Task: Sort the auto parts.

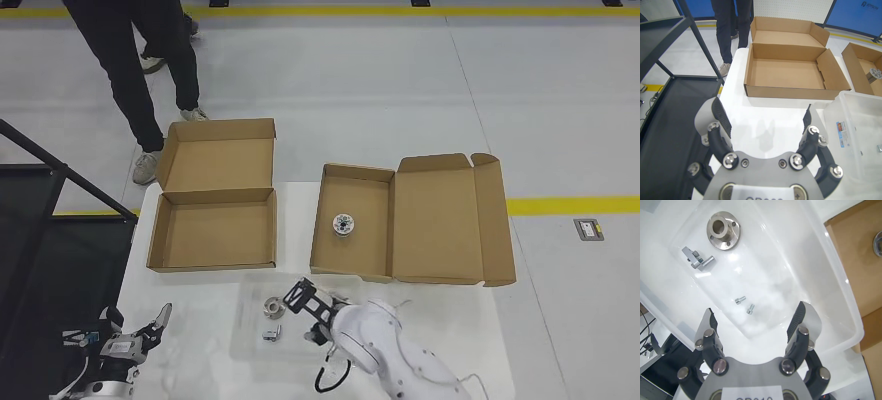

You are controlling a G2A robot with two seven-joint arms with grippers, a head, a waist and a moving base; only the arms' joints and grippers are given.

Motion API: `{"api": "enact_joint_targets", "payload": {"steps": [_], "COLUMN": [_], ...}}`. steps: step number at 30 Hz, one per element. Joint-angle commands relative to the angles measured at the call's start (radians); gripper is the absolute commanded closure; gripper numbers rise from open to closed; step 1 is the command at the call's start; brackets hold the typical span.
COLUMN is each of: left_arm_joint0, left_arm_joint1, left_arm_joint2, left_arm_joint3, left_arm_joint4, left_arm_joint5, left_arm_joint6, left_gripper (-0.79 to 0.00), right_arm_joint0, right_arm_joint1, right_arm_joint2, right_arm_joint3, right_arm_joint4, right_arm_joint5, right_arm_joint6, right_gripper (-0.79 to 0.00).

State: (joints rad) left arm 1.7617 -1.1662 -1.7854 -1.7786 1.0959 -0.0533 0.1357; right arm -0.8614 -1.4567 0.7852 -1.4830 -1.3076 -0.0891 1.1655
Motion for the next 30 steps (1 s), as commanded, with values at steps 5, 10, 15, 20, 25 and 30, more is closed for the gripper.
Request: {"api": "enact_joint_targets", "payload": {"steps": [5,10,15,20,25,30], "left_arm_joint0": [0.0,0.0,0.0,0.0,0.0,0.0], "left_arm_joint1": [0.0,0.0,0.0,0.0,0.0,0.0], "left_arm_joint2": [0.0,0.0,0.0,0.0,0.0,0.0], "left_arm_joint3": [0.0,0.0,0.0,0.0,0.0,0.0], "left_arm_joint4": [0.0,0.0,0.0,0.0,0.0,0.0], "left_arm_joint5": [0.0,0.0,0.0,0.0,0.0,0.0], "left_arm_joint6": [0.0,0.0,0.0,0.0,0.0,0.0], "left_gripper": [-0.785,-0.785,-0.785,-0.785,-0.785,-0.785], "right_arm_joint0": [0.028,0.041,0.048,0.051,0.057,0.059], "right_arm_joint1": [-0.017,-0.029,-0.039,-0.053,-0.061,-0.068], "right_arm_joint2": [-0.005,-0.01,-0.023,-0.054,-0.057,-0.055], "right_arm_joint3": [0.082,0.123,0.138,0.139,0.152,0.164], "right_arm_joint4": [0.016,0.049,0.047,0.01,0.008,0.004], "right_arm_joint5": [0.067,0.076,0.09,0.147,0.15,0.148], "right_arm_joint6": [0.031,0.037,0.056,0.097,0.107,0.111], "right_gripper": [-0.477,-0.449,-0.416,-0.449,-0.351,-0.348]}}
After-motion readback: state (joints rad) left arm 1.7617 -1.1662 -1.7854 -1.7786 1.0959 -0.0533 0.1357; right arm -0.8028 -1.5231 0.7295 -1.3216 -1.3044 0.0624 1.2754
